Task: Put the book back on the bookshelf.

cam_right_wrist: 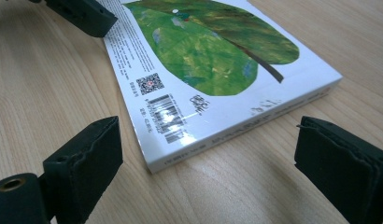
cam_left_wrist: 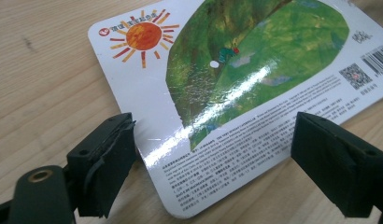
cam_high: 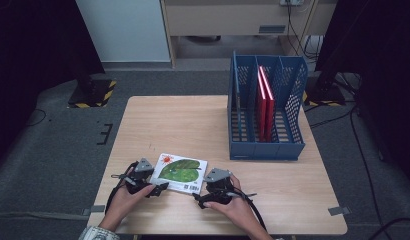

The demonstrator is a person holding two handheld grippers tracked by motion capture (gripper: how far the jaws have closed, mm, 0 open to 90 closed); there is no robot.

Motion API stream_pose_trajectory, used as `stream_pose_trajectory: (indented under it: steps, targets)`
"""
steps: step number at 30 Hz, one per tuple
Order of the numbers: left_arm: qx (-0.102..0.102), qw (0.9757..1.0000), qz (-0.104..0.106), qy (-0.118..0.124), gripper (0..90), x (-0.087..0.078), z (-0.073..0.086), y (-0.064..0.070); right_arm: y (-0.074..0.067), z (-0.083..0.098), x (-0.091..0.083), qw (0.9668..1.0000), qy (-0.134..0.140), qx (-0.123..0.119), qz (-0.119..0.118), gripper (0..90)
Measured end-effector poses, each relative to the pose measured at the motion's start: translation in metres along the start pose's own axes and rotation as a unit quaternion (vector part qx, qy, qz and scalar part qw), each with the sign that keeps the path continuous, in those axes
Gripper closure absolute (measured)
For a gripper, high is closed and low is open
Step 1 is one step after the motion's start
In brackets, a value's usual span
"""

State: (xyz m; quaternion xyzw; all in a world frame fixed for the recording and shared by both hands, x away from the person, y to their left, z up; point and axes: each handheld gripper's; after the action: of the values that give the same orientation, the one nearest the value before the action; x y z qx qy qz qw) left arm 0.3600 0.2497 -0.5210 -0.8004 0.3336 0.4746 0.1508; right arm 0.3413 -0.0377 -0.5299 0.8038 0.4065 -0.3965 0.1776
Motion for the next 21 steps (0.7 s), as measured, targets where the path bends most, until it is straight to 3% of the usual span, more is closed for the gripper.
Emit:
stream_pose_trajectory:
  steps: [21]
  targets:
    - [0.043,0.9986,0.028,-0.012,14.2,0.005,-0.008,0.024,0.012,0.008,-0.004,0.9997,-0.016,0.016,0.004,8.2]
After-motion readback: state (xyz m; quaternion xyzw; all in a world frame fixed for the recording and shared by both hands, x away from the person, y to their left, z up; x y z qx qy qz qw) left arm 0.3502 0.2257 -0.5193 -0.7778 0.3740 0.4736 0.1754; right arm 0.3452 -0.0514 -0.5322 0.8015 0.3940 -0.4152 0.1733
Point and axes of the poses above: each handheld gripper's, and its own axes: x roughly forward along the jaws, z roughly out of its underside, y roughly to its right, and after that the axes turned 12 degrees about -y, right-handed
